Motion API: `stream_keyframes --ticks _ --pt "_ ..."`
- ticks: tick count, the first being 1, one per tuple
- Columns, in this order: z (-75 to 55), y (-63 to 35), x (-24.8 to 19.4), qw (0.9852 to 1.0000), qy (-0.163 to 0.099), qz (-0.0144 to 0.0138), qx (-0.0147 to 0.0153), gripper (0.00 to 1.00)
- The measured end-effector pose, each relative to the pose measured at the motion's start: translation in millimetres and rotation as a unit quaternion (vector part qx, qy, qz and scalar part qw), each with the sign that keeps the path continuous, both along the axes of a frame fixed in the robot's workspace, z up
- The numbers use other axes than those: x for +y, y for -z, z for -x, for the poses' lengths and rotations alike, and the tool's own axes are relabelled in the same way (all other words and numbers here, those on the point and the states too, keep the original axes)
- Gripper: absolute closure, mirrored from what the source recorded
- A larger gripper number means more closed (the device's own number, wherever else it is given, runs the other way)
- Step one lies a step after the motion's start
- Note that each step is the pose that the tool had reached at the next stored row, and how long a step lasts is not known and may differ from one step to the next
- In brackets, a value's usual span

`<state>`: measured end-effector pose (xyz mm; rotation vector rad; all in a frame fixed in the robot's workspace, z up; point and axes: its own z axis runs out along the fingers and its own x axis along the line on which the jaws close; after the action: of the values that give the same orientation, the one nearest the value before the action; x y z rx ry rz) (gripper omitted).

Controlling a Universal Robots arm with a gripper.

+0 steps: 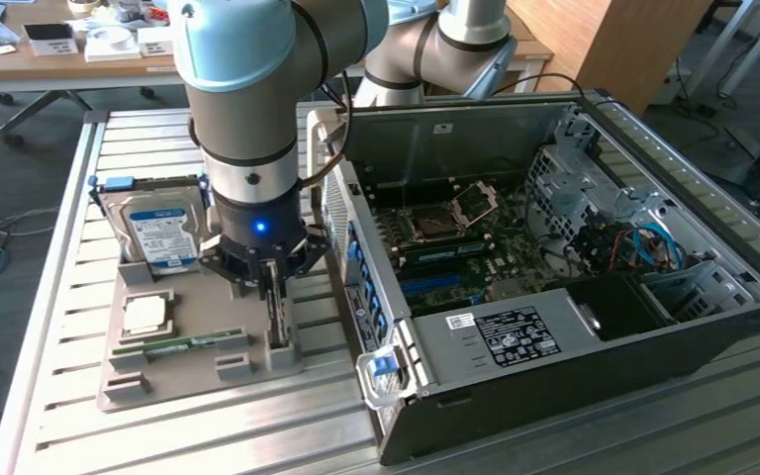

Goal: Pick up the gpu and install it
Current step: 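Pick up the gpu and move the gpu toward the slot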

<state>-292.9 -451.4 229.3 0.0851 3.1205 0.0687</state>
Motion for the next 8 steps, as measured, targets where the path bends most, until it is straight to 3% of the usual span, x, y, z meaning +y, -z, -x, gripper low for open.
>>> stream_keyframes --ticks 8 --pt "-0.1 -0.3 0.0 1.0 -0.001 -0.0002 -0.0002 0.73"
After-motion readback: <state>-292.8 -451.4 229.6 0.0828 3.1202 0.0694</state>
